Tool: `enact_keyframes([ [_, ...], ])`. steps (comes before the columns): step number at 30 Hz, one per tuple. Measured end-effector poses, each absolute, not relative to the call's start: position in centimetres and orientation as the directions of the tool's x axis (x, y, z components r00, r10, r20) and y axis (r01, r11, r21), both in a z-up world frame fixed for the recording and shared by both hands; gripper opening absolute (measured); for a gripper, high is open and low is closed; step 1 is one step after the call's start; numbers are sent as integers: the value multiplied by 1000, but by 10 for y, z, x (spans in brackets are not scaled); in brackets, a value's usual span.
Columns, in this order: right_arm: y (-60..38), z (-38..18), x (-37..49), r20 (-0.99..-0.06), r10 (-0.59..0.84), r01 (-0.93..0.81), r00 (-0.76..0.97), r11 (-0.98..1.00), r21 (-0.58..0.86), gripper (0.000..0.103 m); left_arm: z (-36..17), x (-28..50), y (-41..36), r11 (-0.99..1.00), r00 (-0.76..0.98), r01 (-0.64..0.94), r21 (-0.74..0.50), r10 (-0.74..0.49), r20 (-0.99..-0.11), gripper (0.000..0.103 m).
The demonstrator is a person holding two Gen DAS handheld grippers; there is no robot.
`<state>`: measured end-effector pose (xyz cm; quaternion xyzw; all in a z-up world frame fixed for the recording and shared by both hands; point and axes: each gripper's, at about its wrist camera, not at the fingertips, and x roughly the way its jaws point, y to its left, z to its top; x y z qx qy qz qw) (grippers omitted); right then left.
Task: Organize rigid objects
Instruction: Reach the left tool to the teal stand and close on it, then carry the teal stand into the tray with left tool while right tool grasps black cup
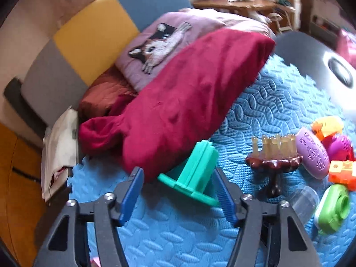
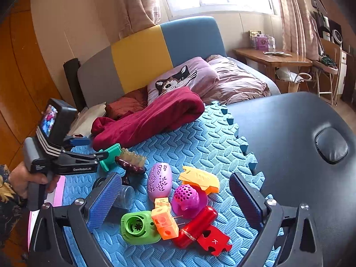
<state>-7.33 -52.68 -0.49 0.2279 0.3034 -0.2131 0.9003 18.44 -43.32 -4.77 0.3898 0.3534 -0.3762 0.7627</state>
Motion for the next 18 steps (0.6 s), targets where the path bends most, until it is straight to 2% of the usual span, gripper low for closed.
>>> enact_keyframes([
  [3,-528,-5,-73,-645,-246,527,723,801,285,99,-61,184,-443,362,457,866,345,-290,-841,65],
  [5,-528,-6,-72,-648,-250,530,719,801,279,99,-74,188,-448,368,455,862,349,-255,-853,46],
  [6,-528,-6,-73,-648,-255,532,718,801,274,99,-79,190,-447,387,452,857,341,-247,-857,31],
  [11,-532,-7,-73,-651,-243,533,719,794,293,91,-71,182,-421,473,453,833,286,-287,-844,31],
  [18,-521,-12,-64,-670,-180,474,720,833,285,89,-39,161,-352,625,450,765,154,-348,-823,31],
])
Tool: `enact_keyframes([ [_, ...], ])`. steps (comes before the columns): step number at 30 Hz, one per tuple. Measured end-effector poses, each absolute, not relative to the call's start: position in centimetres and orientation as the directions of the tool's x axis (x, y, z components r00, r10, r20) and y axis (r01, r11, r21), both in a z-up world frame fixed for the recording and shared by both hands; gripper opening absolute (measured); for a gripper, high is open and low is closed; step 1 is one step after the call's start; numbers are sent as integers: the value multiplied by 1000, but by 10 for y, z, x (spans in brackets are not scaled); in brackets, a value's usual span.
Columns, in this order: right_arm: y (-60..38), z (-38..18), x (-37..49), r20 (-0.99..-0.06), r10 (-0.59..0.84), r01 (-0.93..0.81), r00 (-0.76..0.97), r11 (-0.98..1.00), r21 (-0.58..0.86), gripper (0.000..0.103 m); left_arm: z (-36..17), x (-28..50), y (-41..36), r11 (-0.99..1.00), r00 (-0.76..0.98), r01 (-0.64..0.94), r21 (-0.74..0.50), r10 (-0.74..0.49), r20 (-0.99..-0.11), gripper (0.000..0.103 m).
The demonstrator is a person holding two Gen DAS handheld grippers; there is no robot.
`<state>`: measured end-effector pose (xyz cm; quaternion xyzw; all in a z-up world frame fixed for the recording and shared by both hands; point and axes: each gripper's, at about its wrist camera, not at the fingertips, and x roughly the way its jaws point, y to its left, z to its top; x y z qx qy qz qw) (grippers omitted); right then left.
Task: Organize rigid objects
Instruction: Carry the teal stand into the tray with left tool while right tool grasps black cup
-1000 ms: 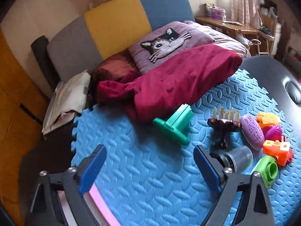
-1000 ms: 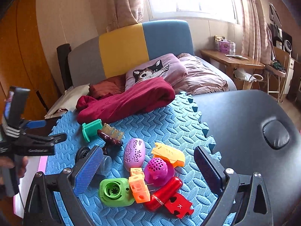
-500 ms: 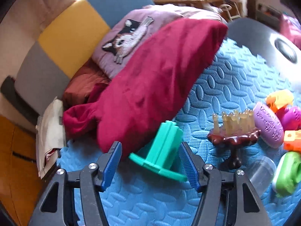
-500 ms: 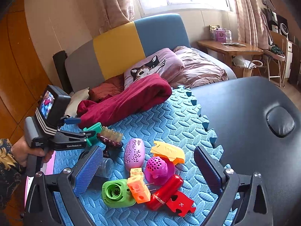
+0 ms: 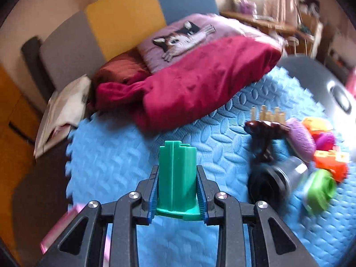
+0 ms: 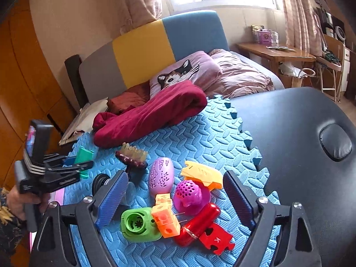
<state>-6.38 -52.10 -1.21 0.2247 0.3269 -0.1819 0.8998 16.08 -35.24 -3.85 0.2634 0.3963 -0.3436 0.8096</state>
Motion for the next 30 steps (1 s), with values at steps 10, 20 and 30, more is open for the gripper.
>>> enact_keyframes([
  [10,-470,-17,-40,-689,-60,296,722,927,230,92,2,101,-250,759,516,650,42,-400,-758,31],
  [20,-442,-31,9,-746,-23,316,665,915,253,97,-9,82,-147,872,531,484,-74,-360,-767,31],
  [30,-435,-55,45,-824,-155,415,546,904,105,97,-10,92,-40,937,598,283,-204,-339,-727,31],
])
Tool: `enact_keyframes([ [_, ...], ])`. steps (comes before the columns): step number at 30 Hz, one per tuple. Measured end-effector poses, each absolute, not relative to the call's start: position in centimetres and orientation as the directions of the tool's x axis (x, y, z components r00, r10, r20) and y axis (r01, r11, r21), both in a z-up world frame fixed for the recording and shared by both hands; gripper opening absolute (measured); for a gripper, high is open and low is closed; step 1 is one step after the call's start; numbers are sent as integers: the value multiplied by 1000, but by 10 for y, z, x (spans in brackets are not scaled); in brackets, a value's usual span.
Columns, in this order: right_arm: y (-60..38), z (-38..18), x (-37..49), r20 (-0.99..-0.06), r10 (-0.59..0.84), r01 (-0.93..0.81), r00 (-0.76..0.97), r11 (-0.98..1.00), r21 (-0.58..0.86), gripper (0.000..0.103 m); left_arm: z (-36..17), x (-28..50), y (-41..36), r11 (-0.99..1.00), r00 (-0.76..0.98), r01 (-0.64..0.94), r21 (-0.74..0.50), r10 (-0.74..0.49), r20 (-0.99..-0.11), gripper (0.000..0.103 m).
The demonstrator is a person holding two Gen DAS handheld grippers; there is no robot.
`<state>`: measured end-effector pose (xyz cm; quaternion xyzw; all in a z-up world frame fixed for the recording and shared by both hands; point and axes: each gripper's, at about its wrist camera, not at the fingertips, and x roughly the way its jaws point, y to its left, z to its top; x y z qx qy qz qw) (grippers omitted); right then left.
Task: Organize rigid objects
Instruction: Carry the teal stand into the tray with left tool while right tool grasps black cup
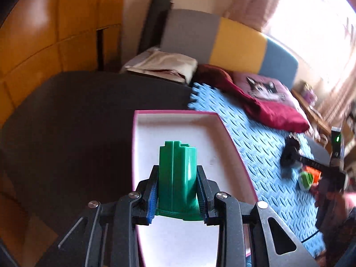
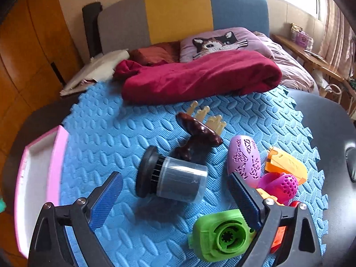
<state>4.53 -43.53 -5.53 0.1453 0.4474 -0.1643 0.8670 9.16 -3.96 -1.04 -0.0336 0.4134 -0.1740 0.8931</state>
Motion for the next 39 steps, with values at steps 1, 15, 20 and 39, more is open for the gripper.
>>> enact_keyframes([
  [1,-435,-59,48,-828,-161,418,538,903,96,95,-12,94,-34,941,600,264,-212,-332,-727,31],
  [15,-426,-66,51,-832,-194,422,519,905,51,70,-47,156,-96,908,462,277,-313,-412,-786,31],
  [20,-426,-67,50,-831,-194,412,522,910,47,69,-56,178,-126,913,445,298,-278,-391,-806,31],
  [39,-422,-69,46,-824,-197,379,532,925,23,69,-57,187,-142,931,524,300,-208,-343,-780,59],
])
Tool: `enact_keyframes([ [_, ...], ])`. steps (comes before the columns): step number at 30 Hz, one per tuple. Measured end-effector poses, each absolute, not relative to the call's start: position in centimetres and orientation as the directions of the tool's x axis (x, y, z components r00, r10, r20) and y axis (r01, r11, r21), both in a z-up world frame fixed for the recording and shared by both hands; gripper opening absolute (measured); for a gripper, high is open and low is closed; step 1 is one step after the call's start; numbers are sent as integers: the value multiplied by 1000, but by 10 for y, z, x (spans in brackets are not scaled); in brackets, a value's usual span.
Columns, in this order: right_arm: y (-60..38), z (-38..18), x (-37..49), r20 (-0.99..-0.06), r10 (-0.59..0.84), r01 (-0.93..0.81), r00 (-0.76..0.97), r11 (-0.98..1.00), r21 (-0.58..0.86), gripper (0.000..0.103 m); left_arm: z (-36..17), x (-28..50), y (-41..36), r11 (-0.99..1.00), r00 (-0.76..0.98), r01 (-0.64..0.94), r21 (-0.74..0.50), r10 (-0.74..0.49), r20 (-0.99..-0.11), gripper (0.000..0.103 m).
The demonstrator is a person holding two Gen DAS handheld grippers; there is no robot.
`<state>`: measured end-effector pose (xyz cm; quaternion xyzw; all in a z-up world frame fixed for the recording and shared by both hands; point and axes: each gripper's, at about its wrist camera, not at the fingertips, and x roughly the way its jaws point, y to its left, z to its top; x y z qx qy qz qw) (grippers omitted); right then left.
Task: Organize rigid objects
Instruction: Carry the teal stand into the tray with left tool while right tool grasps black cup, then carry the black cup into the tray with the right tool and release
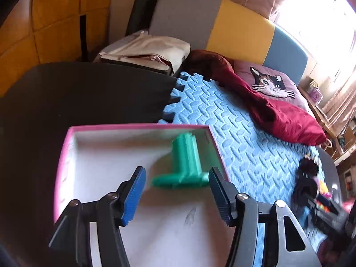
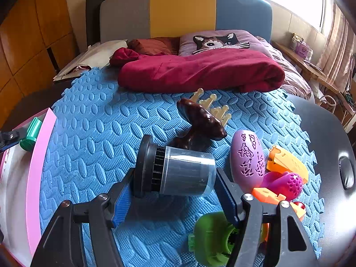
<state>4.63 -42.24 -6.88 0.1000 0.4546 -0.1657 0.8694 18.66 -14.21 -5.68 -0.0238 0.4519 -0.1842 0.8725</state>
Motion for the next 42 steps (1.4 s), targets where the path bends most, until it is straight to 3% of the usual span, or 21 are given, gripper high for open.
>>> enact_keyframes([
  [5,-431,-72,46,-834,-144,396,533,913,95,68,-56,136,-117,928,530,322,-188,-341,-776,59],
  [14,-428,-76,52,-848,-164,409,505,910,68,64,-50,68,-76,934,575,318,-162,-326,-750,60],
  [22,-427,-77,51,-844,-171,421,508,904,70,64,-54,48,-48,949,579,256,-184,-302,-757,62],
  [29,-417,-76,47,-833,-205,433,513,901,44,63,-52,32,-39,970,599,204,-129,-228,-768,62],
  [42,-356,-62,18,-785,-160,304,598,952,38,63,-54,17,-23,977,599,167,-131,-206,-774,63],
])
